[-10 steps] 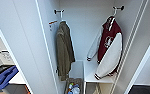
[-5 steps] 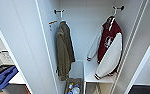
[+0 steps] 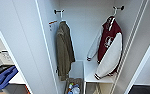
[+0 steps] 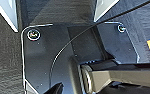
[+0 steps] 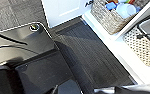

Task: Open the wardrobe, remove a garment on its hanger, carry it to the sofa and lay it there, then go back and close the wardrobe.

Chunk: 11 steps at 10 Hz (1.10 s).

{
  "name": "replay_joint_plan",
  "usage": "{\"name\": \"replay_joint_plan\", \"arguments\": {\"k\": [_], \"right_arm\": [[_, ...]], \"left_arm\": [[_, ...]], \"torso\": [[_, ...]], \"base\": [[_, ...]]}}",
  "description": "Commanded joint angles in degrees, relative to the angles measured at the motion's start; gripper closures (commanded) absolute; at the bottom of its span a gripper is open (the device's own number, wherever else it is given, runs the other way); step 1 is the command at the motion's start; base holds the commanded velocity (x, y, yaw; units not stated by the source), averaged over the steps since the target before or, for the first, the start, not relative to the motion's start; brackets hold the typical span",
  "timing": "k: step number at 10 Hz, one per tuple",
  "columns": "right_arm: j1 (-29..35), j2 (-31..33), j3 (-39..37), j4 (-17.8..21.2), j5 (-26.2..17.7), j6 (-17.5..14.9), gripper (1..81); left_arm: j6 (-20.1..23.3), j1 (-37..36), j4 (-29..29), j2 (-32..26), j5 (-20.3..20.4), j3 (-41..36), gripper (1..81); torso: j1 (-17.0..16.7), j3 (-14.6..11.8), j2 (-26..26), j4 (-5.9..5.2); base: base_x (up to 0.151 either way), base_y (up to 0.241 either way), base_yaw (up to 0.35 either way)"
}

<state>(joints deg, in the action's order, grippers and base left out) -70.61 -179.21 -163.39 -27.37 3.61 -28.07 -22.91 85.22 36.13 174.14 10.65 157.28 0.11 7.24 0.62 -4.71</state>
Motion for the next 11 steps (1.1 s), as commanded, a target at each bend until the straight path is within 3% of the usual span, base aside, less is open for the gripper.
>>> {"name": "replay_joint_plan", "arguments": {"k": [1, 3, 5, 7, 11], "right_arm": [[8.49, -2.84, -6.05, -5.5, -1.41, -1.1, 1.0], [11.22, -5.79, -13.08, -7.09, -0.71, -1.1, 1.0], [13.78, -5.79, -15.45, -6.56, -0.97, -0.49, 1.0], [15.0, -5.66, -15.54, -3.5, -1.24, 1.09, 1.0], [15.62, -2.77, -15.55, 2.03, -1.41, 1.18, 1.0]], "left_arm": [[0.05, -1.94, 0.17, 0.33, -2.04, -0.13, 1.0], [0.05, -2.03, 0.17, 0.24, -2.04, -0.13, 1.0], [0.05, -2.03, 0.25, 0.24, -1.95, -0.13, 1.0], [0.05, -2.21, 0.61, 0.94, -1.95, -0.13, 1.0], [0.32, -2.38, 0.96, 1.3, -1.95, -0.13, 1.0]], "torso": [[0.0, 0.0, 0.0, 0.0], [0.0, 0.02, 0.0, 0.0], [0.0, 0.02, -0.02, 0.0], [0.0, 0.02, -0.02, 0.0], [0.0, 0.05, -0.02, 0.0]], "base": [[0.0, 0.0, 0.0], [0.0, 0.0, 0.0], [0.0, 0.0, 0.0], [0.0, 0.0, 0.0], [0.0, 0.0, 0.0]]}}
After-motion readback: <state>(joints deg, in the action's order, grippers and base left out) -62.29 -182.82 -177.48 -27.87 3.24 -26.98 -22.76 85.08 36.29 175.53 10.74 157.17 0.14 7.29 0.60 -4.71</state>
